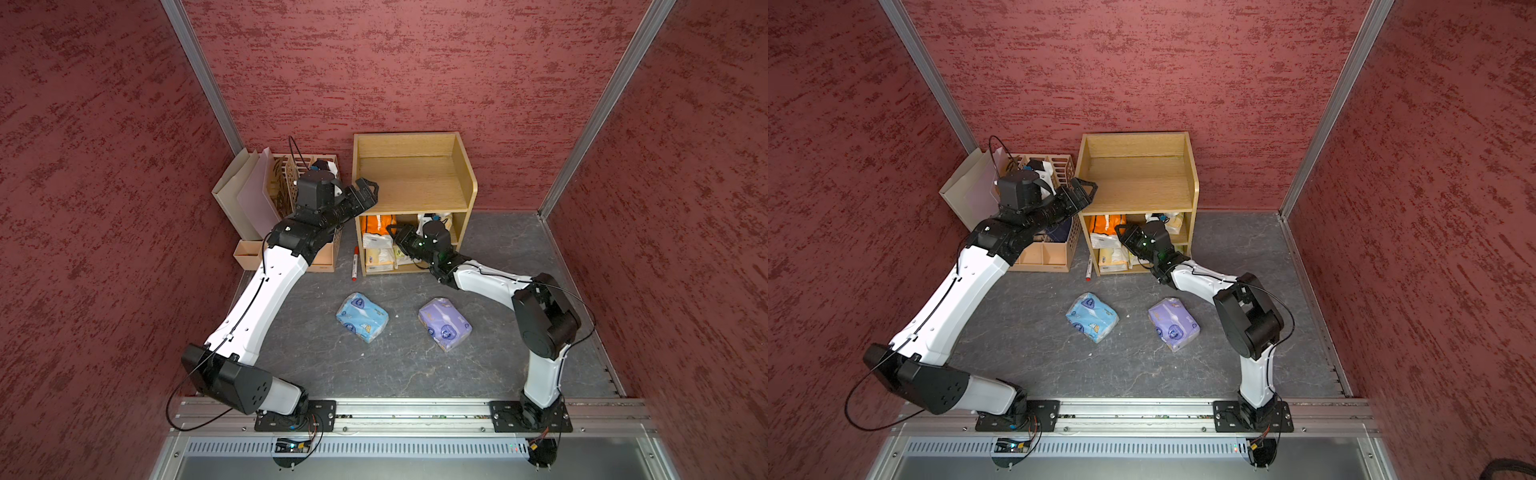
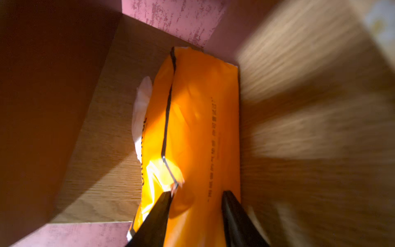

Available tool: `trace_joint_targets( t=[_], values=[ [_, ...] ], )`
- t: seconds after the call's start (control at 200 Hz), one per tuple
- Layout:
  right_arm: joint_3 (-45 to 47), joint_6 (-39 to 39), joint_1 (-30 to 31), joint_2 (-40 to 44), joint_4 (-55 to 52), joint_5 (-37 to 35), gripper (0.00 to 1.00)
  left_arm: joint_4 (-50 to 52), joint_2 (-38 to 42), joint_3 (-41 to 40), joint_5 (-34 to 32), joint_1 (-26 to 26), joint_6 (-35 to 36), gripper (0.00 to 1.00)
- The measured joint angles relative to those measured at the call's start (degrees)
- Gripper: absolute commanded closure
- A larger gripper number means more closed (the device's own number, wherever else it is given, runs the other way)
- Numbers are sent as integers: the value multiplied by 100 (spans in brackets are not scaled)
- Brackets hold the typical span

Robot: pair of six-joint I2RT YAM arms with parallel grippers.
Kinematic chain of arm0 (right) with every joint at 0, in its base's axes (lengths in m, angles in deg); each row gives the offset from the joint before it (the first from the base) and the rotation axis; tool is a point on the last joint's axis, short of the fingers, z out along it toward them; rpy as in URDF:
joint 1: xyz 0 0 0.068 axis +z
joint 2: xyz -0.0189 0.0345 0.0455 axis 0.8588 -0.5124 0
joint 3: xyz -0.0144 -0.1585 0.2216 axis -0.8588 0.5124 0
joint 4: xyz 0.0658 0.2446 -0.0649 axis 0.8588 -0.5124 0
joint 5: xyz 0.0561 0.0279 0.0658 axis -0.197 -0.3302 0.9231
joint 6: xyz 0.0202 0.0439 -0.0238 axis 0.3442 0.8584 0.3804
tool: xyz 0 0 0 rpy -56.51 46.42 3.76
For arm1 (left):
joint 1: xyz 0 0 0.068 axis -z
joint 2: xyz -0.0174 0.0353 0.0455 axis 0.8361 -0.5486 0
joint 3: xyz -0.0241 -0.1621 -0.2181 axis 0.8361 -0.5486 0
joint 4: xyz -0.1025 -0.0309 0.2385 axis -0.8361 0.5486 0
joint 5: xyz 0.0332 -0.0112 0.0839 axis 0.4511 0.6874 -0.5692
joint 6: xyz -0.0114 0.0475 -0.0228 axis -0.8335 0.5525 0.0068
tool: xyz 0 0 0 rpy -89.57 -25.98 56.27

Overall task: Remove the tissue boxes from the shelf
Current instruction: Pick up a box of tissues from the shelf.

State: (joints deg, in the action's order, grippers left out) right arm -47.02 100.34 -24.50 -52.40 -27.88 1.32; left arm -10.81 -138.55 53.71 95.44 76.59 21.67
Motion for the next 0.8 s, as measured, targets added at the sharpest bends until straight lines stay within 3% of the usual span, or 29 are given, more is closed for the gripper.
trace_joint_targets(
  t=[0.19, 0.802],
  values=[
    [0, -140, -2, 129, -179, 22, 91, 42, 101, -52, 7, 39, -2, 0],
    [702, -975, -2, 1665, -1867, 570, 100, 90, 627, -234, -199, 33, 96, 0]
  ],
)
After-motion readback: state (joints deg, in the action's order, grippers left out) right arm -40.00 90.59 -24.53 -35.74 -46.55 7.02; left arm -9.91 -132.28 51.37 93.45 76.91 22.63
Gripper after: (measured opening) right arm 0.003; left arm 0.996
